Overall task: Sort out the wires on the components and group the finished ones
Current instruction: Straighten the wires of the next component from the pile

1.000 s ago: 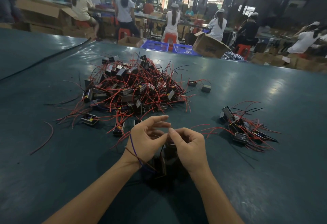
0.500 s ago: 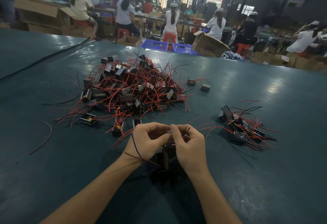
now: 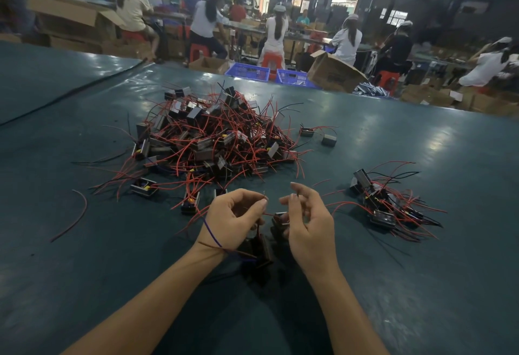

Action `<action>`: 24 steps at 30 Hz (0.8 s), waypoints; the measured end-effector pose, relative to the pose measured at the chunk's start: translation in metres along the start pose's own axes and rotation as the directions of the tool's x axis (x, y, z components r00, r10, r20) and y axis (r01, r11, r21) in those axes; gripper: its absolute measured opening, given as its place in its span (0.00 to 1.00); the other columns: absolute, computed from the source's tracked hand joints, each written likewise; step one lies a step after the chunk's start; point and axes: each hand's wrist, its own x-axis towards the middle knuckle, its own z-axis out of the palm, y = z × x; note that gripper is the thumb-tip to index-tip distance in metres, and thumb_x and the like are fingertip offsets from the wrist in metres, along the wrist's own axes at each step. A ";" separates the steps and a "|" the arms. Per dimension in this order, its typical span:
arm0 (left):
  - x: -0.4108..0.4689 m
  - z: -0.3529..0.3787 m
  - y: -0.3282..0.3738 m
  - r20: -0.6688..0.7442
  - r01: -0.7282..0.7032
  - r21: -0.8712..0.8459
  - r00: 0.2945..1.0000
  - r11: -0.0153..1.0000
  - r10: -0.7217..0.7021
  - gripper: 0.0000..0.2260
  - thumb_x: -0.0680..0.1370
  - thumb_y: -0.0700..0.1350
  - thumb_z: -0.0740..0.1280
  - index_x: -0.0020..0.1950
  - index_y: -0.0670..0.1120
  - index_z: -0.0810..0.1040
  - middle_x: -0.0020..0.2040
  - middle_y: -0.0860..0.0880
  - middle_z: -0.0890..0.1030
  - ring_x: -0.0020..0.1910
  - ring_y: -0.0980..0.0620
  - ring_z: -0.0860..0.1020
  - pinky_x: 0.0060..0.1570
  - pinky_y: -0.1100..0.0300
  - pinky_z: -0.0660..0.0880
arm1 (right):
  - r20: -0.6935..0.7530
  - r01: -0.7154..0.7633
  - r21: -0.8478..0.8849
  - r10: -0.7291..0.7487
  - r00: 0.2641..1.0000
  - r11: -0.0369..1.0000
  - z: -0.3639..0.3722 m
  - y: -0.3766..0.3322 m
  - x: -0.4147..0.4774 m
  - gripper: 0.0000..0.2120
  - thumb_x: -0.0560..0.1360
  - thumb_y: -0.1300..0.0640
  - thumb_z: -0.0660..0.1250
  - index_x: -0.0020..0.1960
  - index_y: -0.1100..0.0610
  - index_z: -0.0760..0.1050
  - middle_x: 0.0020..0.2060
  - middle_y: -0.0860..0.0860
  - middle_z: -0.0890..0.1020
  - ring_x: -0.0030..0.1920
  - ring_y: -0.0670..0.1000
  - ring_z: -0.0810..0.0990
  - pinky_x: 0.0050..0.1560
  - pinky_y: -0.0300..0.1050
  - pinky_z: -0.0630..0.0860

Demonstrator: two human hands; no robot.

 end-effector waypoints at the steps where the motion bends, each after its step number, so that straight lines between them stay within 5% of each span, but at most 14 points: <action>1: 0.000 0.000 -0.001 0.002 -0.001 -0.002 1.000 1.000 0.001 0.07 0.76 0.34 0.69 0.44 0.46 0.81 0.35 0.50 0.83 0.32 0.54 0.82 0.33 0.66 0.77 | -0.005 0.001 0.001 -0.001 1.000 1.000 0.000 -0.001 0.000 0.10 0.81 0.57 0.61 0.54 0.41 0.73 0.42 0.42 0.83 0.34 0.46 0.81 0.34 0.42 0.79; 9: 0.000 0.001 0.000 -0.031 0.018 -0.072 0.999 0.997 -0.020 0.06 0.75 0.36 0.71 0.44 0.47 0.83 0.35 0.50 0.85 0.34 0.52 0.84 0.35 0.64 0.79 | 0.044 0.078 0.003 -0.078 0.996 0.997 -0.001 -0.007 -0.002 0.08 0.79 0.58 0.67 0.43 0.50 0.80 0.27 0.48 0.82 0.26 0.45 0.80 0.30 0.32 0.73; 17: 0.000 0.003 0.003 0.007 0.035 -0.213 0.999 0.976 -0.034 0.08 0.75 0.35 0.70 0.45 0.47 0.84 0.39 0.49 0.86 0.38 0.54 0.84 0.36 0.65 0.79 | 0.076 0.106 -0.040 -0.102 0.992 0.994 0.001 -0.005 -0.001 0.07 0.77 0.60 0.68 0.50 0.54 0.84 0.40 0.45 0.85 0.43 0.44 0.83 0.43 0.37 0.79; 24: -0.001 0.003 0.004 -0.004 0.052 -0.253 0.998 0.966 -0.055 0.04 0.73 0.42 0.72 0.44 0.51 0.85 0.40 0.47 0.86 0.38 0.53 0.84 0.36 0.64 0.79 | 0.112 0.082 -0.026 -0.079 0.991 0.996 0.000 -0.006 -0.002 0.06 0.76 0.61 0.70 0.52 0.56 0.83 0.41 0.47 0.85 0.42 0.47 0.84 0.42 0.42 0.81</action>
